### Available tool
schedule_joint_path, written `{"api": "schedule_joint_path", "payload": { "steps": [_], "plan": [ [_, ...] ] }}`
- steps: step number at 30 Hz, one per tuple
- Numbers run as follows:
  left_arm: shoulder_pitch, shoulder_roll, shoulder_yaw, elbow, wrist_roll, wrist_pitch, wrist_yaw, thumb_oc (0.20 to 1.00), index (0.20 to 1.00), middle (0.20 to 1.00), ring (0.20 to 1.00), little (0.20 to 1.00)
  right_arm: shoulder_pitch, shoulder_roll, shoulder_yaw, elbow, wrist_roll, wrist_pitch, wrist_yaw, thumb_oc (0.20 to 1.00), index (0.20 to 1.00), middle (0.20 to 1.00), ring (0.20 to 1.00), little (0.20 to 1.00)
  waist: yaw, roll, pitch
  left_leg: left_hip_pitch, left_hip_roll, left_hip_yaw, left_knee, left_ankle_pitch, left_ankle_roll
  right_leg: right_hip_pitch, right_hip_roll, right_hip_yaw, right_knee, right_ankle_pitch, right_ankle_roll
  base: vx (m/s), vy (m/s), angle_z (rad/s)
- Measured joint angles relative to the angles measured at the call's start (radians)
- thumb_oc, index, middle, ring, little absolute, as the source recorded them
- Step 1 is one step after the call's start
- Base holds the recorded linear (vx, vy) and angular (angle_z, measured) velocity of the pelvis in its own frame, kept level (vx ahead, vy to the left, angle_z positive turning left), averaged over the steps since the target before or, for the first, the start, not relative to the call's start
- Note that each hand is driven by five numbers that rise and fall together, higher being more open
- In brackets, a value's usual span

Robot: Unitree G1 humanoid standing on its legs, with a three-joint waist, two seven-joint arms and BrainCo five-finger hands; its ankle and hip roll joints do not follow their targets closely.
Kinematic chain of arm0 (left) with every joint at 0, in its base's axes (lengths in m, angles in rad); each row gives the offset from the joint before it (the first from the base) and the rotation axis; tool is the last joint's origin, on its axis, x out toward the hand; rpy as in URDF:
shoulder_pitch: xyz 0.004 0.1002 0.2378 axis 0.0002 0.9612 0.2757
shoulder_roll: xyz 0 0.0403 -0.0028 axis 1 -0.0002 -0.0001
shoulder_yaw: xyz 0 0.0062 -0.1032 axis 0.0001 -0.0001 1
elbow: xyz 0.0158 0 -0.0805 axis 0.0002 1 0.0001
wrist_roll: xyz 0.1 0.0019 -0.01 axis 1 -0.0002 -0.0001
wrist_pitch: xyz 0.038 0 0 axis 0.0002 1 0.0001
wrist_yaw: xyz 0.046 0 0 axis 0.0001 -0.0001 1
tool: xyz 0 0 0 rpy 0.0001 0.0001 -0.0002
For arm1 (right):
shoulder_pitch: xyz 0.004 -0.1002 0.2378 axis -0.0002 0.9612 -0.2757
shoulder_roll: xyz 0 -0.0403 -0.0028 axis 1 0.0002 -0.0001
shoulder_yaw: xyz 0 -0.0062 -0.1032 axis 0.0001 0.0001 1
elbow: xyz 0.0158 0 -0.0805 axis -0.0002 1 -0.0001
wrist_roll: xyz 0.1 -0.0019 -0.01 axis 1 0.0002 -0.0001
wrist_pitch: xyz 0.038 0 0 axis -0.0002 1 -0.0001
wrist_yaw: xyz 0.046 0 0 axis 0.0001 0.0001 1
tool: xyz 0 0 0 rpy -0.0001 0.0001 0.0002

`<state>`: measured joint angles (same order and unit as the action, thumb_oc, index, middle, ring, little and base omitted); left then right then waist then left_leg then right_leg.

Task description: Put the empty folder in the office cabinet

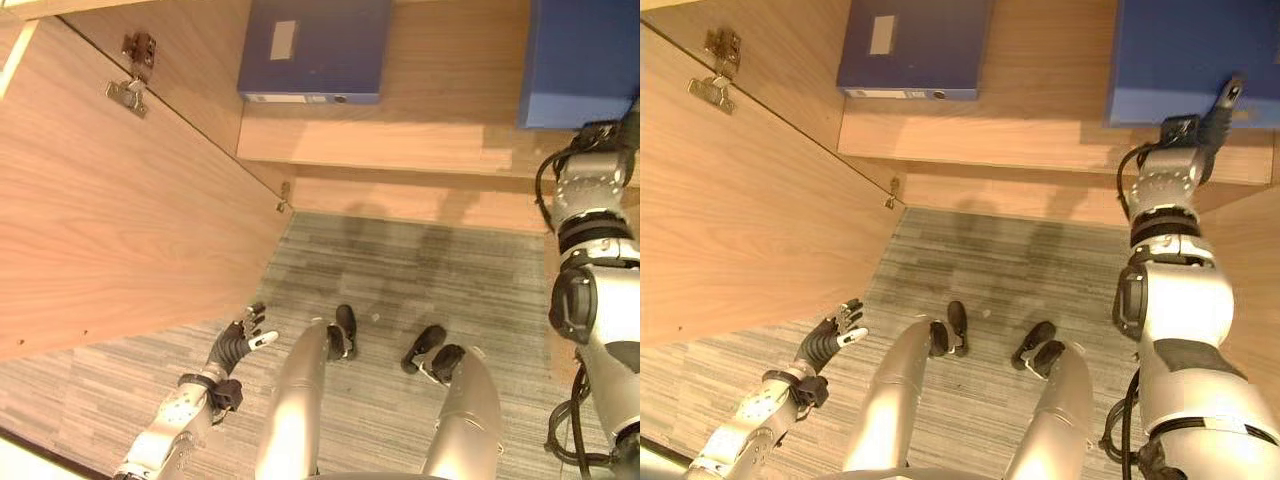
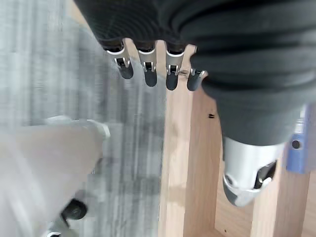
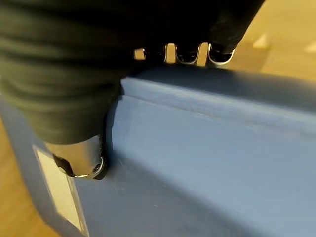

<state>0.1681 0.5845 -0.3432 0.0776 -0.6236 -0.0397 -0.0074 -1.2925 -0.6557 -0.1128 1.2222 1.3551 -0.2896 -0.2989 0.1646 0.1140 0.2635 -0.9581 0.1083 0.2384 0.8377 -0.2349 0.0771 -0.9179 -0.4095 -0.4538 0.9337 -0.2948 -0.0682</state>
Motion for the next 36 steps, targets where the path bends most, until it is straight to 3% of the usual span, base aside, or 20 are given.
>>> {"api": "schedule_joint_path", "payload": {
  "steps": [7,20,21,22,30,34,36],
  "plan": [
    [0.017,0.025,0.001,0.001,0.000,-0.002,0.020,1.000,1.000,1.000,1.000,1.000,-0.072,-0.063,0.061,0.003,0.000,0.012,-0.007,0.200,0.200,0.200,0.200,0.200,0.007,-0.022,-0.019,-0.033,-0.004,-0.005,0.015,-0.004,0.000,-0.026,-0.014,-0.007,0.021,-0.012,-0.001,0.03,-0.029,0.05],
    [0.032,0.047,0.024,0.001,0.000,-0.003,0.038,1.000,1.000,1.000,1.000,1.000,-0.072,-0.087,0.067,0.042,0.001,0.019,-0.028,0.200,0.200,0.200,0.200,0.200,0.010,-0.011,-0.049,-0.078,-0.016,-0.026,0.040,-0.010,0.002,-0.051,-0.037,-0.026,0.053,-0.033,-0.002,0.03,0.001,0.06],
    [0.032,0.047,0.025,0.002,0.000,-0.003,0.038,1.000,1.000,1.000,1.000,1.000,-0.072,-0.086,0.070,0.043,0.001,0.020,-0.028,0.868,0.868,0.868,0.868,0.868,0.011,-0.011,-0.049,-0.078,-0.016,-0.026,0.041,-0.012,0.005,-0.052,-0.038,-0.026,0.055,-0.034,-0.002,0.00,0.000,0.00],
    [0.032,0.047,0.025,0.002,0.000,-0.003,0.038,1.000,1.000,1.000,1.000,1.000,-0.072,-0.086,0.071,0.043,0.002,0.021,-0.027,1.000,1.000,1.000,1.000,1.000,0.012,-0.011,-0.050,-0.078,-0.016,-0.026,0.041,-0.012,0.005,-0.052,-0.038,-0.026,0.055,-0.034,-0.002,0.00,0.000,0.00],
    [0.032,0.047,0.030,0.023,0.000,-0.001,0.035,1.000,1.000,1.000,1.000,1.000,-0.064,-0.078,0.073,0.060,0.040,0.063,0.030,1.000,1.000,1.000,1.000,1.000,0.016,-0.004,-0.075,-0.079,-0.017,-0.027,0.040,-0.010,0.002,-0.052,-0.040,-0.027,0.056,-0.035,-0.002,0.00,0.000,0.00],
    [0.035,0.052,0.031,0.040,0.000,0.001,0.016,1.000,1.000,1.000,1.000,1.000,-0.067,-0.100,0.191,0.222,-0.014,0.185,0.071,1.000,1.000,1.000,1.000,1.000,0.034,-0.004,-0.102,-0.077,-0.018,-0.028,0.038,-0.010,0.002,-0.049,-0.041,-0.028,0.055,-0.036,-0.001,0.00,0.000,0.00],
    [0.039,0.053,0.029,0.039,0.000,0.016,-0.005,1.000,1.000,1.000,1.000,1.000,-0.065,-0.100,0.227,0.293,-0.090,0.291,0.105,1.000,1.000,1.000,1.000,1.000,0.037,-0.004,-0.103,-0.078,-0.018,-0.029,0.038,-0.012,0.006,-0.050,-0.042,-0.029,0.059,-0.037,-0.001,-0.01,-0.007,0.02]
  ]
}}
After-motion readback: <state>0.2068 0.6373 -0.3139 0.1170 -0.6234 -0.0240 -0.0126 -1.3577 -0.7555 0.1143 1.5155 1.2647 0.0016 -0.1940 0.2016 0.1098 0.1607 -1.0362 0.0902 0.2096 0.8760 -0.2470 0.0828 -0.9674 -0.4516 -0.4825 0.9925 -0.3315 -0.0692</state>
